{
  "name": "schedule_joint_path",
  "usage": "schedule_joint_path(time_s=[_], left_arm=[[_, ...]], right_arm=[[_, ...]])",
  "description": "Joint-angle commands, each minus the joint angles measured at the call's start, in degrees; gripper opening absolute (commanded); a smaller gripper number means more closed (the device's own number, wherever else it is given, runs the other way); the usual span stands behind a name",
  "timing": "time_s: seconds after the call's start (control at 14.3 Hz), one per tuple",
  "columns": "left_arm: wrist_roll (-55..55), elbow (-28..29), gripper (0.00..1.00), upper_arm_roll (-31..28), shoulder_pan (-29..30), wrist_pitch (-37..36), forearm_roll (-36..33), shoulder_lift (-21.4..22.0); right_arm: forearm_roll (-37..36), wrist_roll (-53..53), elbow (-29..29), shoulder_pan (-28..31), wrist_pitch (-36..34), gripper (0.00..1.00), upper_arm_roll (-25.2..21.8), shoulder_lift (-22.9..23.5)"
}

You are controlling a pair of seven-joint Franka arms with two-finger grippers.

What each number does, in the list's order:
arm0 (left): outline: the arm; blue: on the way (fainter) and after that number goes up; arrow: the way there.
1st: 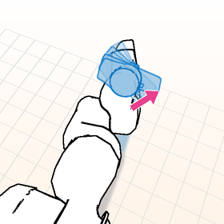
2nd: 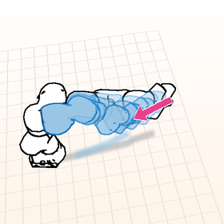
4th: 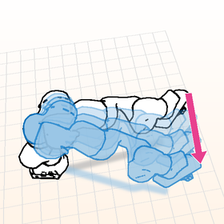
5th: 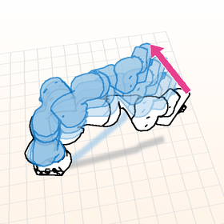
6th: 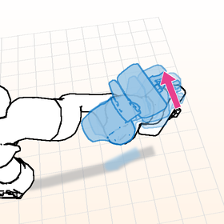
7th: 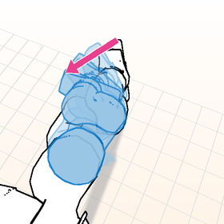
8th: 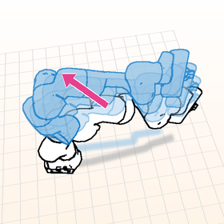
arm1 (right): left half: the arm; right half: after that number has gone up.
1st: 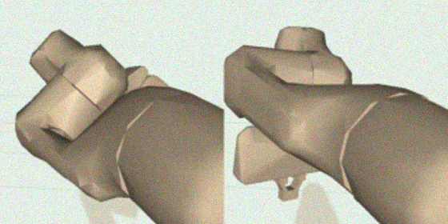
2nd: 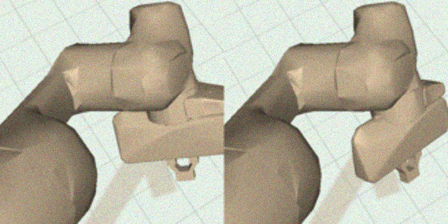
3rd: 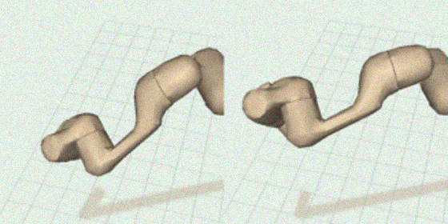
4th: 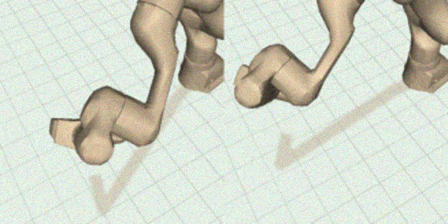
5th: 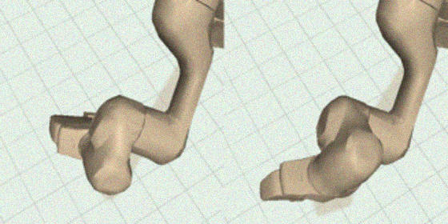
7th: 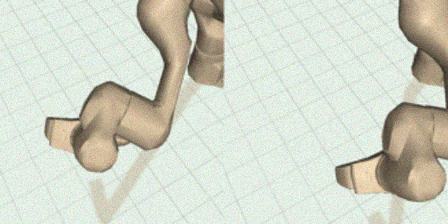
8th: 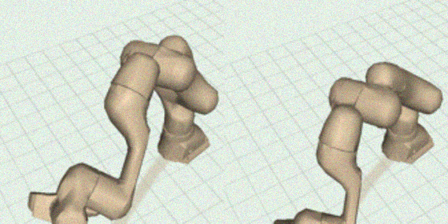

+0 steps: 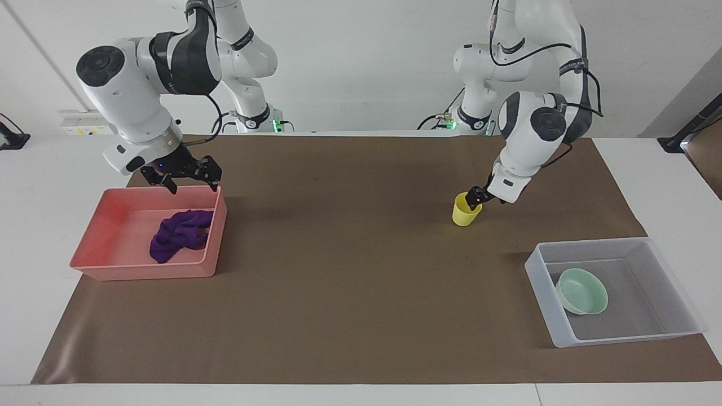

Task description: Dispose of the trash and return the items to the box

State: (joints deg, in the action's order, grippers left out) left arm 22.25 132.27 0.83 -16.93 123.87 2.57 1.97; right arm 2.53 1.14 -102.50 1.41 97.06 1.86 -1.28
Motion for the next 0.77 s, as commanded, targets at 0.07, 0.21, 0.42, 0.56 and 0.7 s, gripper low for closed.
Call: schedule_joint_path(time_s=[0.07,0.21,0.42,0.56,0.7], left_arm=[[1.8,4.7,0.03,-0.9,-1.0,3.3,-1.0,3.0],[1.9,4.6,0.0,-0.9,-0.8,3.3,-1.0,3.0],[2.2,2.6,0.0,-0.9,-0.4,2.6,-1.0,2.3],[4.4,-3.8,0.0,-0.9,-0.2,0.1,-0.9,0.4],[5.0,-13.6,0.0,-1.2,1.1,-6.4,-0.5,-2.0]], right_arm=[[1.0,-0.9,7.6,0.5,-8.5,0.99,0.2,0.5],[0.5,-0.4,11.1,1.1,-12.3,0.99,-0.3,0.2],[0.5,2.4,13.1,1.9,-16.5,1.0,-2.4,-0.2],[0.5,3.2,12.4,3.9,-16.4,1.0,-2.5,-0.7],[0.5,4.9,11.5,5.5,-15.8,1.0,-2.4,-0.9]])
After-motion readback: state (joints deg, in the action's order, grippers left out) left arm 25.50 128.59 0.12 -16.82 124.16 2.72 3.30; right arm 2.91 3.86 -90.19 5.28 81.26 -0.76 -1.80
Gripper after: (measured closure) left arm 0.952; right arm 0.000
